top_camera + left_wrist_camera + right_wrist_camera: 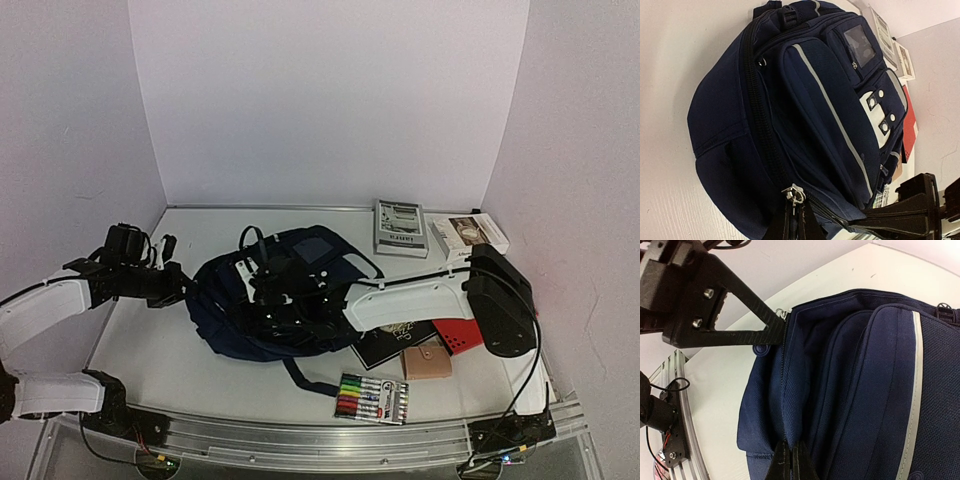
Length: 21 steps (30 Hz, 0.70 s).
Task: Pack the student bag
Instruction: Unzip the student bag at the center of the board.
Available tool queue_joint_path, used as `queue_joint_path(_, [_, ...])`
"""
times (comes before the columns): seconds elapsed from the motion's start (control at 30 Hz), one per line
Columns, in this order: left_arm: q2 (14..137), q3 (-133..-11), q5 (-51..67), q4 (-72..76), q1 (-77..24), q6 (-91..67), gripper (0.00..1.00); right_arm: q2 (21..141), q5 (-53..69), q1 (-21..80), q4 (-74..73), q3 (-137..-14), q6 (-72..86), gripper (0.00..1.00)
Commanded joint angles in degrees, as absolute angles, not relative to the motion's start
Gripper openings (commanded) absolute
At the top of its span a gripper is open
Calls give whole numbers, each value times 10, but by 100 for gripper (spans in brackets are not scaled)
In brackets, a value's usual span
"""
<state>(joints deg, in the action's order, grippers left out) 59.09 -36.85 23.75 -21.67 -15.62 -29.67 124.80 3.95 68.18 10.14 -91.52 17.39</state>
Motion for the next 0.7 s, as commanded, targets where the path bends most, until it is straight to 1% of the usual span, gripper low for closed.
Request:
queue_joint_path(0.0, [629,-427,142,-216,-140,-300,0,1157,49,685,89,-866,162,0])
queue_joint_path(0.2, [677,-454,123,-207,-104,-286,0,1081,74,694,90,-783,163,0])
queue_joint_path(0.33, [721,-465,149,-175,-82,-277,0,1025,100,700,89,-739,168,0])
queue_joint_path(0.5, [777,-477,174,-137,-78,-256,0,965,117,705,89,-697,174,0])
queue_joint_path(0.6, [806,-476,192,-109,-77,-244,0,945,119,707,90,-676,177,0])
queue_joint_path(0.67, [817,-478,231,-94,-77,-234,0,942,102,708,89,-668,180,0])
